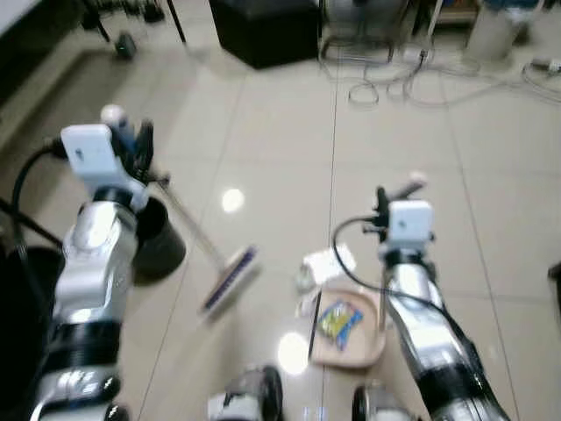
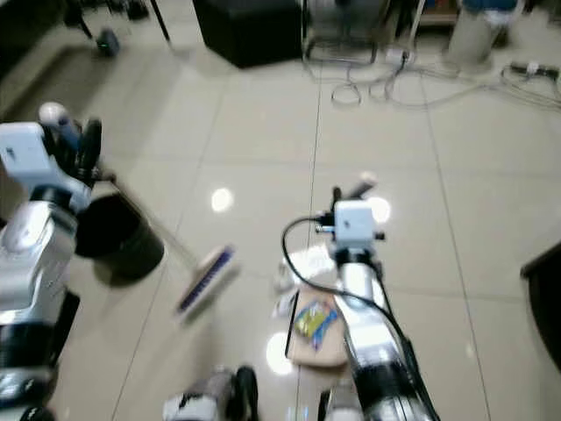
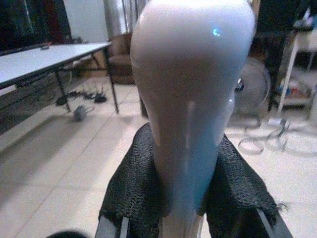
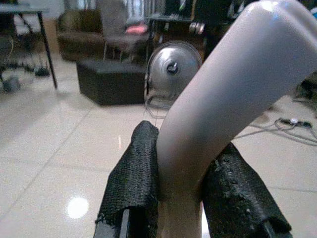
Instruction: Sweep floor
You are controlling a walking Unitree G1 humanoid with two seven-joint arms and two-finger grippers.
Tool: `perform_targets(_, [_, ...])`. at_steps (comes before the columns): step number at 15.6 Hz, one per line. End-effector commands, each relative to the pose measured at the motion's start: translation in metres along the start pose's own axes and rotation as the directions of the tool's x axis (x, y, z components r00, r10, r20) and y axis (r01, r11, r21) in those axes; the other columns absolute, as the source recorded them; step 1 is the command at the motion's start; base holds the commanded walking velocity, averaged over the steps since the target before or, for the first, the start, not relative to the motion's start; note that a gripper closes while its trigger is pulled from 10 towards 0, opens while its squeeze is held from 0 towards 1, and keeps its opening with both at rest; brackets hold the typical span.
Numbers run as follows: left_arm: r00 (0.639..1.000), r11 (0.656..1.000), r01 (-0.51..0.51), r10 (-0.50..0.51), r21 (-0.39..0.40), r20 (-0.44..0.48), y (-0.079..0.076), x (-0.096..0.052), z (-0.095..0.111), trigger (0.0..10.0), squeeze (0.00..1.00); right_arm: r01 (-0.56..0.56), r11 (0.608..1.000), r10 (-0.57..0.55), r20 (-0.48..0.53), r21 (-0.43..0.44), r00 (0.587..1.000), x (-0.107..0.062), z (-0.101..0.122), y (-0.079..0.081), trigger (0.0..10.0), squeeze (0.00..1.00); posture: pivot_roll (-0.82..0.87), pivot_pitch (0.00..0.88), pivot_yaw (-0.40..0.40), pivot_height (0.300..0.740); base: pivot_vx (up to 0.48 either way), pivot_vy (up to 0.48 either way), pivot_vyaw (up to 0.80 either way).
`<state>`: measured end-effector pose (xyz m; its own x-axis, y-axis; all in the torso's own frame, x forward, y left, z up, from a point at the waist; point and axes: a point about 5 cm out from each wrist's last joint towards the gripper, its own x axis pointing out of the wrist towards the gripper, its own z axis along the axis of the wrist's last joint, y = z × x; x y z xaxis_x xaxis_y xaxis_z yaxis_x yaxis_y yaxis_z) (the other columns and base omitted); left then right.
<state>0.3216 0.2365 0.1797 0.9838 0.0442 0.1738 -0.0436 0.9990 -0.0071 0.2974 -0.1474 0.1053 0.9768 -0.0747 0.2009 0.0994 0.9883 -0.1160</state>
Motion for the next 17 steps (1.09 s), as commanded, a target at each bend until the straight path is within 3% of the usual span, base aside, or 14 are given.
perform_targets(1, [0.995,0.999,-0.004,0.008,0.034,-0.100,0.008,-0.008,-0.018,10.0,0.00,0.039,0.998,-0.042,0.052,0.054,0.998,0.001,0.018,-0.008,10.0,0.00,0.04,0.021,0.102,0.740,0.000,0.000,0.00])
perform_targets(3, [0.993,0.997,0.008,0.001,0.076,-0.119,0.010,-0.016,-0.024,10.0,0.00,0.077,0.991,-0.087,0.087,0.111,0.992,-0.010,0.038,-0.025,10.0,0.00,0.03,0.003,0.115,0.740,0.000,0.000,0.00])
perform_targets(6, [0.993,0.992,0.012,0.003,0.125,-0.118,0.010,-0.019,-0.024,10.0,0.00,0.061,0.990,-0.077,0.118,0.131,0.990,-0.010,0.057,-0.033,10.0,0.00,0.03,0.000,0.118,0.740,0.000,0.000,0.00])
perform_targets(9, [0.995,0.989,0.063,-0.051,0.137,-0.088,0.000,-0.026,-0.016,10.0,0.00,-0.007,0.992,0.001,0.047,0.124,0.999,0.003,0.078,-0.041,10.0,0.00,0.04,0.000,0.122,0.740,0.000,0.000,0.00])
perform_targets(12, [0.987,0.981,0.144,-0.133,0.130,-0.089,-0.023,-0.040,-0.014,10.0,0.00,-0.011,0.989,0.002,0.064,0.147,0.998,0.021,0.107,-0.051,10.0,0.00,0.04,0.000,0.116,0.740,0.000,0.000,0.00])
perform_targets(17, [0.985,0.981,0.151,-0.138,0.123,-0.108,-0.036,-0.050,-0.018,10.0,0.00,-0.021,0.983,0.011,0.058,0.183,0.998,0.027,0.129,-0.049,10.0,0.00,0.04,0.000,0.057,0.740,0.000,0.000,0.00])
